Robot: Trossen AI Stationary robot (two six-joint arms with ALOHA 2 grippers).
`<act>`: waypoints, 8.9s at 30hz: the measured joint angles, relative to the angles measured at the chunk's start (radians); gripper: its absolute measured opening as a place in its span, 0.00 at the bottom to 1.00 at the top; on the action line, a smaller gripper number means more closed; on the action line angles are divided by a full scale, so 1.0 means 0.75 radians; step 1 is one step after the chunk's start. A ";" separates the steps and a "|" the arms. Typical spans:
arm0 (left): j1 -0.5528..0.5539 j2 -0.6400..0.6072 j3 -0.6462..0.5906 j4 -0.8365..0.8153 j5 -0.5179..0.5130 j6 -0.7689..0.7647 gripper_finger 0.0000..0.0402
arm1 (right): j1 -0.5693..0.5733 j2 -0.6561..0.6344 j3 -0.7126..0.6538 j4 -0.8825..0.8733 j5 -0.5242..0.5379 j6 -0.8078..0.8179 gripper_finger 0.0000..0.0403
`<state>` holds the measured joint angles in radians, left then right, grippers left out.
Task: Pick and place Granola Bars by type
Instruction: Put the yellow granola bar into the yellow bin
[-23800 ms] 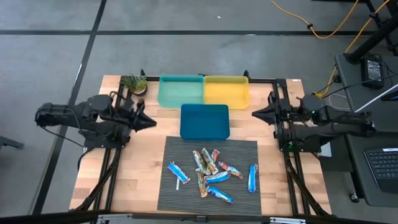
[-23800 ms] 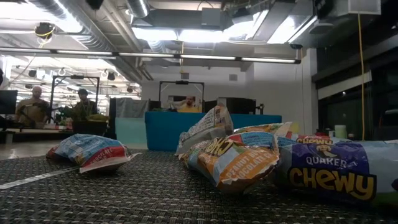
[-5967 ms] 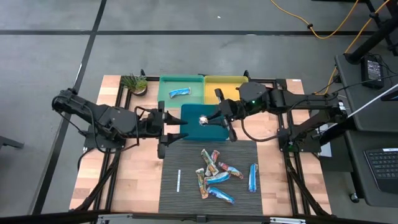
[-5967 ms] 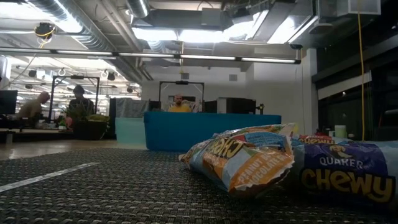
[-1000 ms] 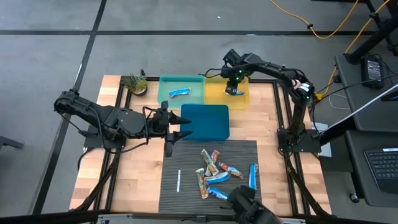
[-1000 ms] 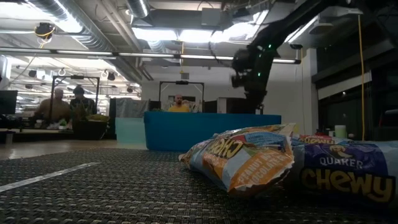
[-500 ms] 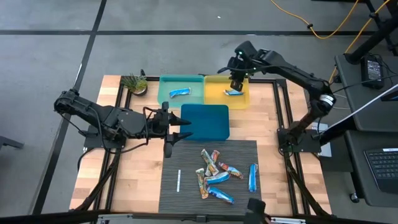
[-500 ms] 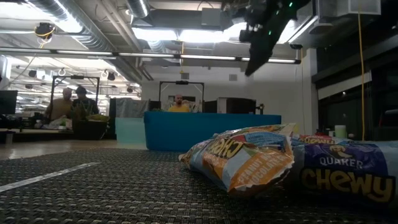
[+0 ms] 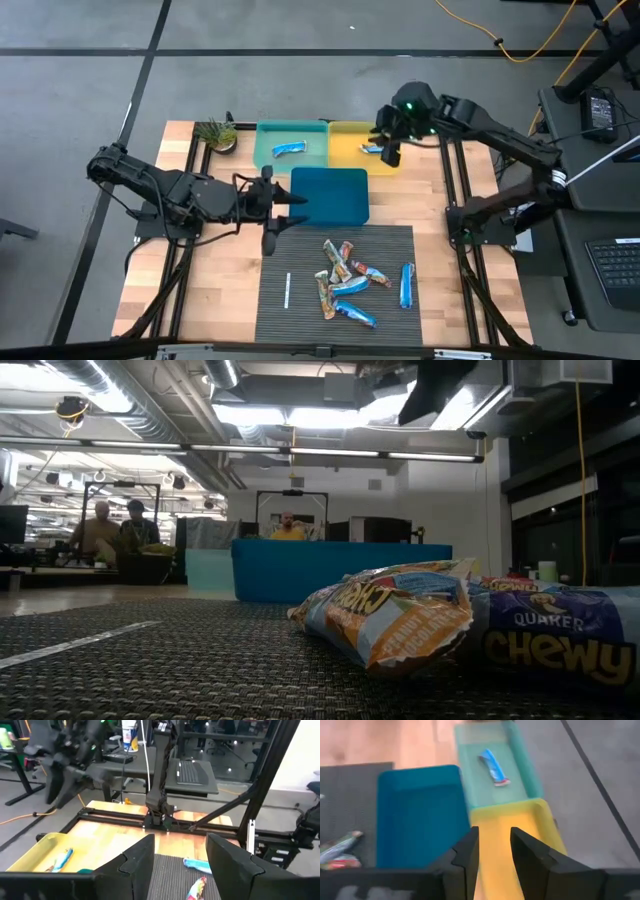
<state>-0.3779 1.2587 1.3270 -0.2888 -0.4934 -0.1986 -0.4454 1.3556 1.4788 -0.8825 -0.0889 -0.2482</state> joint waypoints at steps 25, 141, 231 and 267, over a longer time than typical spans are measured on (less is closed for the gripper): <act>0.137 0.129 0.000 -0.260 0.328 -0.165 0.42 | 0.635 -0.762 -0.693 0.554 -0.013 0.259 0.29; 0.264 0.789 0.283 -0.243 0.321 0.437 0.15 | 0.714 -0.761 -0.693 0.436 -0.007 0.183 0.29; 0.289 0.300 0.283 0.045 -0.249 0.457 0.15 | 0.701 -0.177 -0.460 1.418 0.082 -0.185 0.77; 0.290 0.300 0.283 0.029 -0.106 0.433 0.16 | 0.703 -0.168 -0.446 1.405 0.130 -0.200 0.21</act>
<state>-0.1600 1.4837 1.5391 -0.2672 -0.5732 0.1260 0.0818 1.2297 1.1442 0.1711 0.0087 -0.3984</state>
